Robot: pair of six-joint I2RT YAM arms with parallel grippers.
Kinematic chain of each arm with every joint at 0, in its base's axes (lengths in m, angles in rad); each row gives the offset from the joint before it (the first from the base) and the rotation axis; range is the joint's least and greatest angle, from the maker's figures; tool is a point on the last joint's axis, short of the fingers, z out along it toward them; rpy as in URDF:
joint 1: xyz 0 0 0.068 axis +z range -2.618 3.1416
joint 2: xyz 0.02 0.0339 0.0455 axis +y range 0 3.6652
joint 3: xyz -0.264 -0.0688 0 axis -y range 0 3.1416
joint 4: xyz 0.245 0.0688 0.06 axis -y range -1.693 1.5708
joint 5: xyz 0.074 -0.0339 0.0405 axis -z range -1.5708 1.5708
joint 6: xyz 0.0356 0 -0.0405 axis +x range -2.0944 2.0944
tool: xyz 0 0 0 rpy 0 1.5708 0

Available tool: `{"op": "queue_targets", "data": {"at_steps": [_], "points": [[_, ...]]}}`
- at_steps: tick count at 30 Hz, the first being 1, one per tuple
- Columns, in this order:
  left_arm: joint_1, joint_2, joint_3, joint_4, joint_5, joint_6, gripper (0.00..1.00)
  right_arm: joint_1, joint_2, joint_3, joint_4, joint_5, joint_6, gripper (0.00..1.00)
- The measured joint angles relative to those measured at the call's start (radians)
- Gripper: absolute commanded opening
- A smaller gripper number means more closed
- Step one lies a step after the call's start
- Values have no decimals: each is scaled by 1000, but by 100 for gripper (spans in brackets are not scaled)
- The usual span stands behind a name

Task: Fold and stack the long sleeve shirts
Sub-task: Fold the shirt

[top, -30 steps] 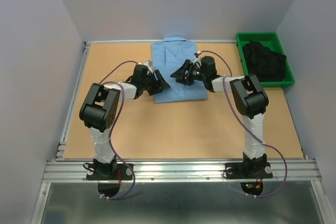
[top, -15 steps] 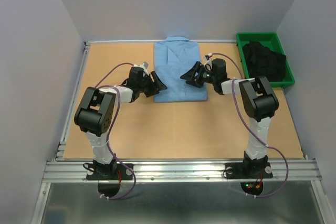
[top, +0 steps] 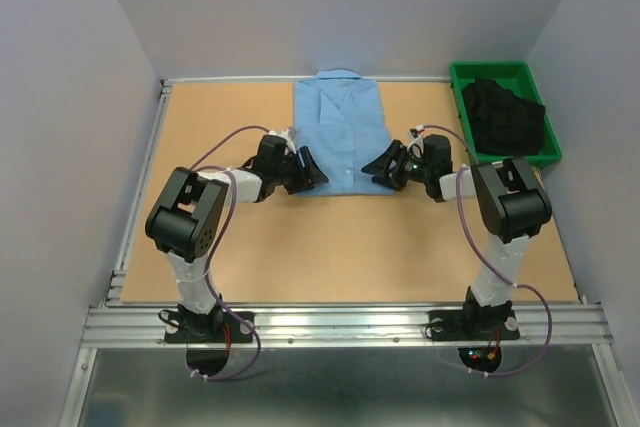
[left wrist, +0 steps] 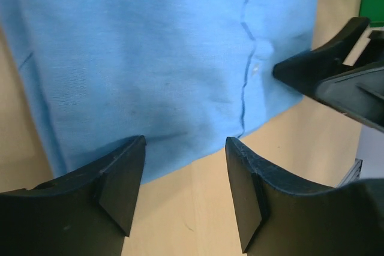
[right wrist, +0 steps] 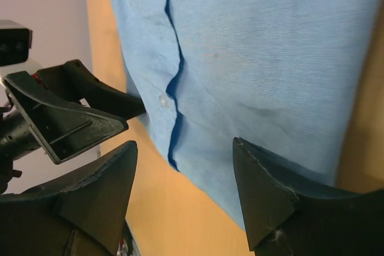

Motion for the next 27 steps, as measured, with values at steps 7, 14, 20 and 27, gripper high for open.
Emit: {"op": "queue_targets", "data": {"at_steps": [7, 14, 20, 27], "points": [[14, -21, -72, 64, 10, -26, 66, -95, -29, -80, 63, -15, 12, 70], [22, -118, -37, -101, -109, 77, 66, -114, -127, -78, -81, 63, -35, 64], [27, -55, 254, -165, -201, 230, 60, -62, -178, 48, -256, 166, -134, 50], [27, 165, 536, -173, -247, 336, 51, 21, -187, 117, -330, 211, -182, 49]]}}
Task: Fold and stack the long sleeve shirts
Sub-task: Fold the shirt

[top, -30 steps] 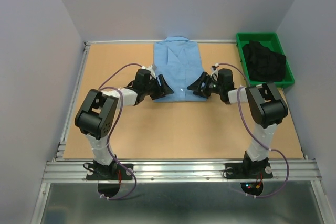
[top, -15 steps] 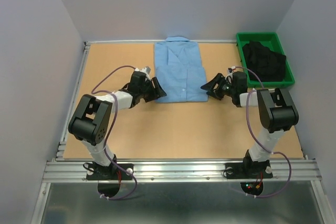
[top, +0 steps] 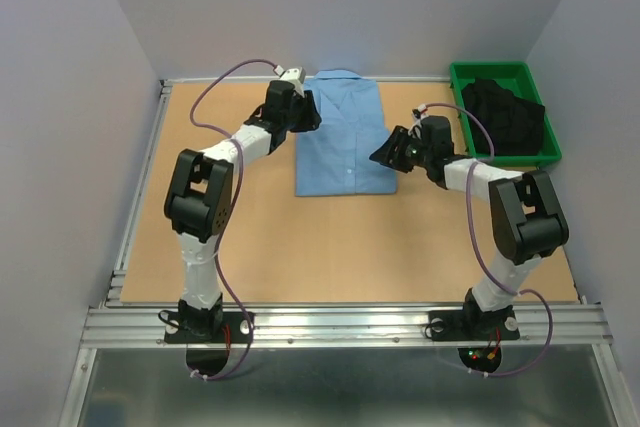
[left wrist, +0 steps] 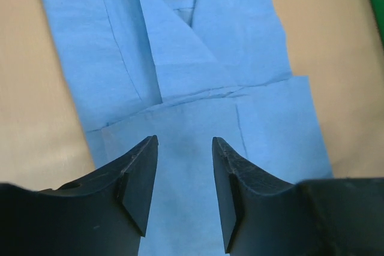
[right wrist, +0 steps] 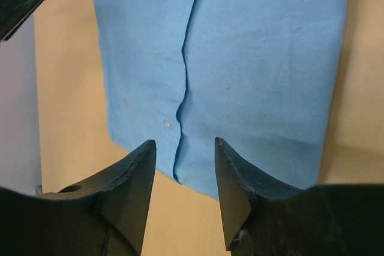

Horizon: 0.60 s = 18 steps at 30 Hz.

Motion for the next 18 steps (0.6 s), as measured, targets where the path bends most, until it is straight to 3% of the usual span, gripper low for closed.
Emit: {"op": "queue_targets", "data": {"at_steps": [8, 15, 18], "points": [[4, 199, 57, -74, -27, 28, 50, 30, 0, 0, -45, 11, -4, 49], [30, 169, 13, -84, -52, -20, 48, 30, 0, -1, -73, 55, -29, 50], [45, 76, -123, -75, -64, -55, 47, 35, 0, -8, -82, 70, -37, 50]]}}
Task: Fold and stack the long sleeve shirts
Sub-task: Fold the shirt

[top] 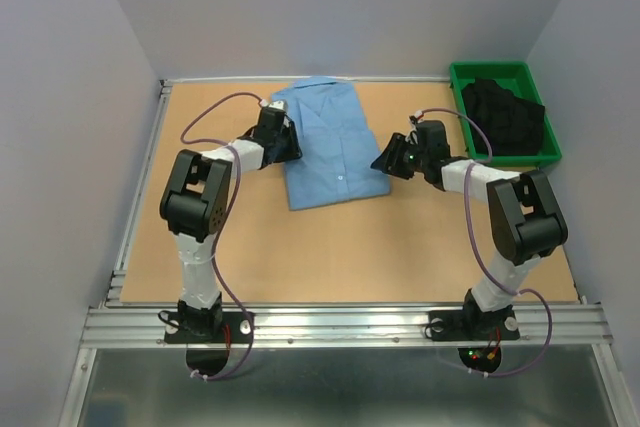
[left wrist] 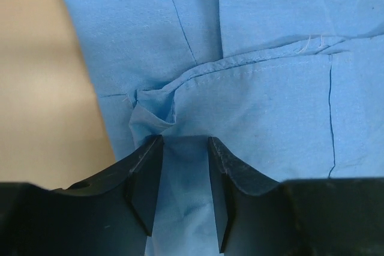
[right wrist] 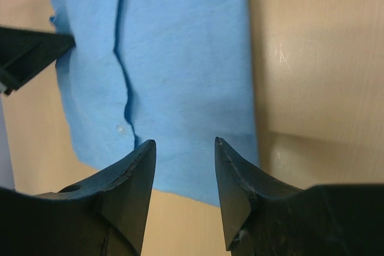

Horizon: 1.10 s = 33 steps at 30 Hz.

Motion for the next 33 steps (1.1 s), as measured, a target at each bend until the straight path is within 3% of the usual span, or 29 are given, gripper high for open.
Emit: {"op": "queue_targets", "data": {"at_steps": [5, 9, 13, 17, 22, 26, 33], "points": [[39, -233, -308, 3, 40, -116, 55, 26, 5, 3, -35, 23, -31, 50], [45, -425, -526, 4, 165, -208, 72, 48, 17, 19, -94, 50, -61, 50], [23, -607, -576, -69, 171, -196, 84, 53, 2, 44, -165, 102, -86, 50], [35, -750, -520, -76, 76, -128, 88, 55, -57, 44, -218, 132, -68, 51], [97, -650, -402, -55, -22, -31, 88, 83, -96, 44, -229, 157, 10, 51], [132, -463, -309, -75, -51, 13, 84, 126, -64, 45, -231, 165, 95, 49], [145, -259, -233, -130, -56, 14, 83, 145, 43, 50, -232, 191, 185, 38]]}}
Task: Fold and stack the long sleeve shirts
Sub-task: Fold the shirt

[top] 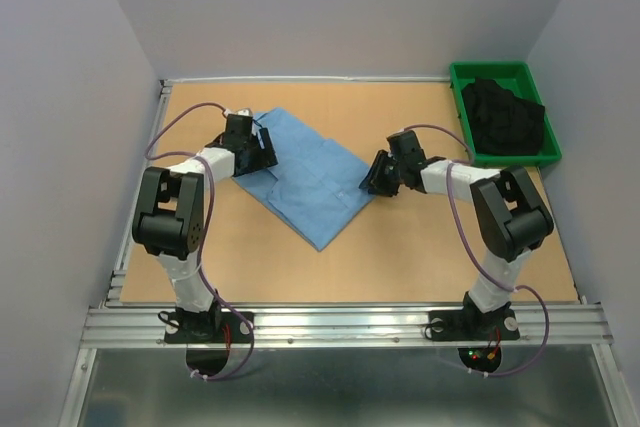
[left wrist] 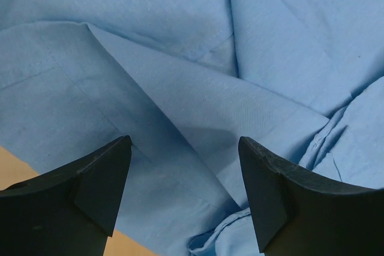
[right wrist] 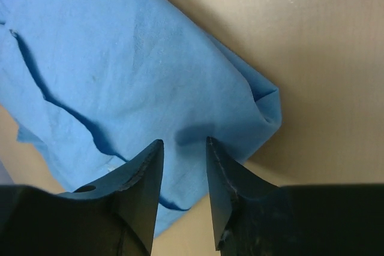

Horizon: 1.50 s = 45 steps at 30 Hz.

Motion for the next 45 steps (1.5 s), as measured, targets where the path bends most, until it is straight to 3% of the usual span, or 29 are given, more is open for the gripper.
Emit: {"op": "queue_targets", "data": {"at_steps": [9, 17, 19, 20, 22, 23, 26, 29, 36, 39, 45], "points": [[9, -13, -54, 18, 27, -75, 82, -17, 91, 99, 3, 34, -68, 30], [13, -249, -321, 49, 72, -145, 88, -101, 235, 300, 3, 36, -207, 31], [12, -312, -355, 28, 69, -137, 92, -111, 250, 333, 2, 35, -229, 36], [7, -341, -362, 26, 66, -126, 99, -113, 251, 346, 1, 39, -243, 43], [-1, -409, -366, 21, 55, -99, 99, -115, 245, 352, 4, 39, -253, 55], [-11, -464, -366, 28, 53, -81, 99, -115, 233, 352, -3, 39, -263, 66], [-35, -584, -365, 48, 58, -42, 99, -122, 163, 325, -10, 39, -273, 77], [-48, -680, -365, 64, 68, -20, 99, -142, 21, 266, -11, 20, -275, 97], [-48, -785, -386, 60, 45, 43, 99, -191, -303, 67, 23, -25, -212, 100], [-146, -772, -389, 57, 1, 111, 99, -191, -359, -35, 21, -28, -167, 100], [-498, -620, -327, 37, -78, 243, 91, -208, -407, -187, -31, -10, -116, 99]]}}
